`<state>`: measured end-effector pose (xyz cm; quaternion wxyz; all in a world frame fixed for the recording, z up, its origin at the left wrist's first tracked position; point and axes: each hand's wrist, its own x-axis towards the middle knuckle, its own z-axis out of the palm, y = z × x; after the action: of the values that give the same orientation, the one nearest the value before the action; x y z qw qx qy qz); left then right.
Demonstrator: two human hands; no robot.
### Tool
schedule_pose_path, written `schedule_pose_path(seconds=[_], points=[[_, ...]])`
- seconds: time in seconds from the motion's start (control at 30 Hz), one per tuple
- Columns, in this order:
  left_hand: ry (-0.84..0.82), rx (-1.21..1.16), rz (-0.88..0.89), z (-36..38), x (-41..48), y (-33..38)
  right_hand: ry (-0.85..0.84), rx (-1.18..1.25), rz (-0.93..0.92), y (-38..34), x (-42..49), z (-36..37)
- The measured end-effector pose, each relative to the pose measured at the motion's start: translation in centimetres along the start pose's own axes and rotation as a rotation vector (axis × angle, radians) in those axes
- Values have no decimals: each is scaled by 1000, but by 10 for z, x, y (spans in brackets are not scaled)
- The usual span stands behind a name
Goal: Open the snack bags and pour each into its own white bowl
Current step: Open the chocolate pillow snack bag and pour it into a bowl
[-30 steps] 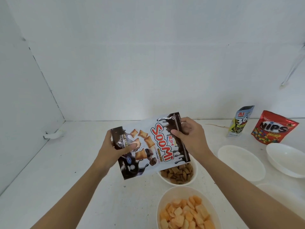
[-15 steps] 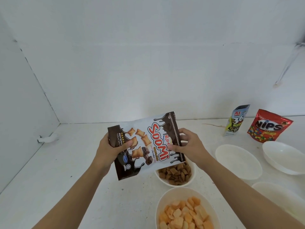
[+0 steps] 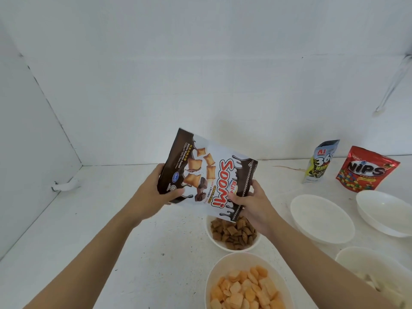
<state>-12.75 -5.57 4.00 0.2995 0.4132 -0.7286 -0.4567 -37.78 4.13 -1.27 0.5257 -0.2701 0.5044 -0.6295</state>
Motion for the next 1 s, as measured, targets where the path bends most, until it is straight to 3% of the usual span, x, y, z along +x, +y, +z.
schedule_pose_path(seconds=[0.2, 0.3, 0.4, 0.57, 0.7, 0.83, 1.0], points=[[411, -357, -29, 32, -13, -17, -1, 21, 38, 10, -2, 1], [388, -615, -46, 54, -22, -16, -4, 61, 34, 14, -5, 4], [335, -676, -36, 77, -26, -18, 20, 90, 27, 19, -7, 8], [581, -798, -79, 95, -26, -5, 81, 207, 35, 26, -9, 16], [688, -728, 63, 96, -21, 7, 117, 181, -23, 20, -11, 16], [599, -559, 155, 92, -14, 1, 184, 90, -100, 16, -7, 4], [517, -514, 118, 91, -14, -16, 224, -19, -81, 20, -4, -15]])
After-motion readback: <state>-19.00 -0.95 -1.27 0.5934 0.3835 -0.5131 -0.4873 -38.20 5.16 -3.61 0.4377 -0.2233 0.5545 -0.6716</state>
